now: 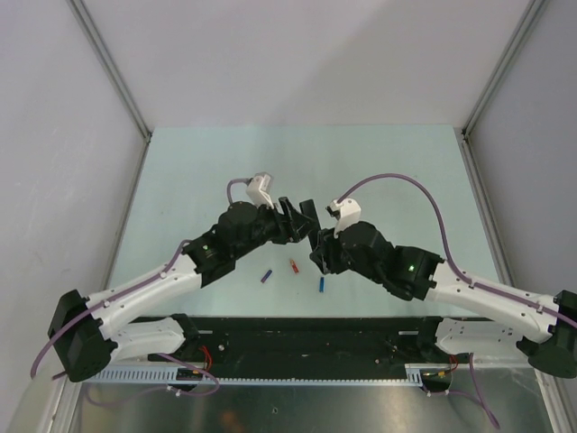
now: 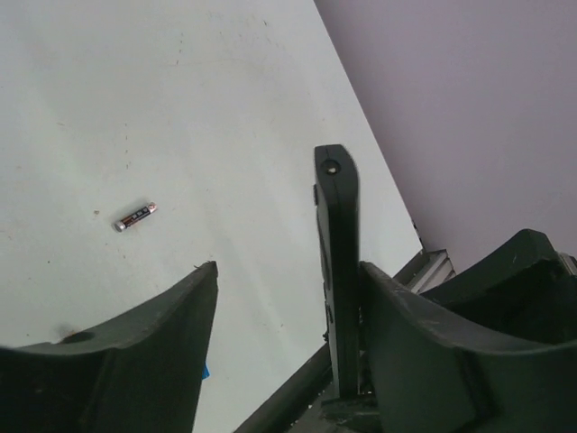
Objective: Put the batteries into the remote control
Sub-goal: Turn over the remote control.
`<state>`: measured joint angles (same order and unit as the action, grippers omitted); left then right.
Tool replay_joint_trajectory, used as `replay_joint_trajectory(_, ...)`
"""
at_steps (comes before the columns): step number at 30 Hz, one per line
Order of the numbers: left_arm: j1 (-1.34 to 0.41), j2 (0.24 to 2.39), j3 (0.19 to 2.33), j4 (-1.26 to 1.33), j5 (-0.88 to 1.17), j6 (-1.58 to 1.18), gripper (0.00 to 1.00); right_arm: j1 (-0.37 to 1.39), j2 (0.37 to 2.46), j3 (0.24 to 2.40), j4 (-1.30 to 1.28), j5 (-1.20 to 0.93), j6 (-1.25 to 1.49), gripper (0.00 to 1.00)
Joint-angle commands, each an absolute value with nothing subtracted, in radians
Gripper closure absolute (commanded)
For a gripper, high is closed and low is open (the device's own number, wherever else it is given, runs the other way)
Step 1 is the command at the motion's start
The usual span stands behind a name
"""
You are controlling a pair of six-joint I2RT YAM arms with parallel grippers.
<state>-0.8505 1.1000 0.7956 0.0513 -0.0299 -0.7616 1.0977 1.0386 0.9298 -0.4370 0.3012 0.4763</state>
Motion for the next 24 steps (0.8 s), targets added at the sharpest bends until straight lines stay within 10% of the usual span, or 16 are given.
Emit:
replay_joint_trajectory(1,-0.87,1.12,0.844,0.071,-0.057,-0.767,0.37,1.115,1.048,0.983,-0.397,0.339,0.482,0.66)
replay_joint_trajectory(5,-0.882,1.143,0.862,0.077,-0.054,-0.767,0.54,1.12,1.051,0.983,-0.391,0.342,0.482,0.66)
replay_joint_trajectory(16,-0.897,1.16,0.844,0.098,-0.055,-0.787,0.55,1.123,1.055,0.989,-0.39,0.348,0.485,0.67)
replay_joint_trajectory(24,-0.897,1.147,0.841,0.103,-0.075,-0.775,1.0,1.127,1.051,0.991,-0.402,0.354,0.502,0.54)
